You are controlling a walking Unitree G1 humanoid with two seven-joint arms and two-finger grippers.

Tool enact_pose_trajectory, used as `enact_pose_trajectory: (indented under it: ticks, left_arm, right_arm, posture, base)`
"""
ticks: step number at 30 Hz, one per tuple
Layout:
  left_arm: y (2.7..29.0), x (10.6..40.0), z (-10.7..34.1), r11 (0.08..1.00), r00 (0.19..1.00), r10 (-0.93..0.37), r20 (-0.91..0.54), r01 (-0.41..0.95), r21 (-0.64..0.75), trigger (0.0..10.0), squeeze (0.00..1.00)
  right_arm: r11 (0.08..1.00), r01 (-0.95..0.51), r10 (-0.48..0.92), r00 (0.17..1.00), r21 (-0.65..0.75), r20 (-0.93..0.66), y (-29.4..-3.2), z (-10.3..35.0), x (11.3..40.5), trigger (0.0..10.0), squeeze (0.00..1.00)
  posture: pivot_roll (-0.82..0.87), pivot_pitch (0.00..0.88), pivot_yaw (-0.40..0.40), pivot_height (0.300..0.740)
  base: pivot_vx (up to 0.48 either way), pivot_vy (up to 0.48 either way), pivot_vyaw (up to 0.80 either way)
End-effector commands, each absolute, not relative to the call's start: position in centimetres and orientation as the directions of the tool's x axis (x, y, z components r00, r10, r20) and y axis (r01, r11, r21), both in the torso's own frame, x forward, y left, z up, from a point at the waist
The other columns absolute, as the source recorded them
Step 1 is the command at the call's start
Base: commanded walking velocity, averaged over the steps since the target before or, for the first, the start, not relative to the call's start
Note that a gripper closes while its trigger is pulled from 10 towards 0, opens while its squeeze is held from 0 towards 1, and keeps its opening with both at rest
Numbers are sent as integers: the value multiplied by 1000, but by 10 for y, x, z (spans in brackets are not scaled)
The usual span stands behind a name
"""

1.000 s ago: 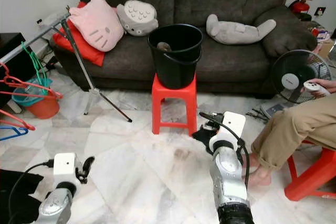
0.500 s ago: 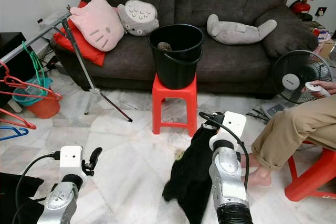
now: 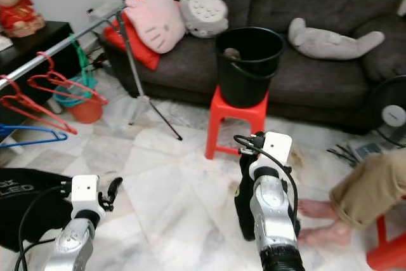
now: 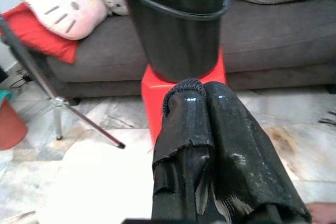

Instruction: Hang hanger

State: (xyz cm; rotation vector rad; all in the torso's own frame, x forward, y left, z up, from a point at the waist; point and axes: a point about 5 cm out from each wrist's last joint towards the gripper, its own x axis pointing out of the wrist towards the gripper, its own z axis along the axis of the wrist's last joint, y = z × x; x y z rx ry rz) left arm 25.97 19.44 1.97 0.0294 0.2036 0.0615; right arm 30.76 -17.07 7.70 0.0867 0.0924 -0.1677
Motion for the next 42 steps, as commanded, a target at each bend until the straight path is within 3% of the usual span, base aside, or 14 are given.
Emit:
enact_pose_trajectory:
  ticks: [1, 42]
  left_arm:
    - [196, 258, 20, 998, 976, 65, -206, -61, 26, 10000, 0]
    - [186, 266, 25, 997, 979, 73, -192, -64, 51, 10000, 0]
  right_arm:
    - [987, 139, -135, 990, 77, -51, -164, 87, 313, 10000, 0]
    - [992, 119, -116, 991, 42, -66, -170, 83, 313, 10000, 0]
  posture:
    - [-37, 0, 52, 740]
    - [-47, 0, 39, 740]
  base:
    - [0, 0, 800]
    - [0, -27, 800]
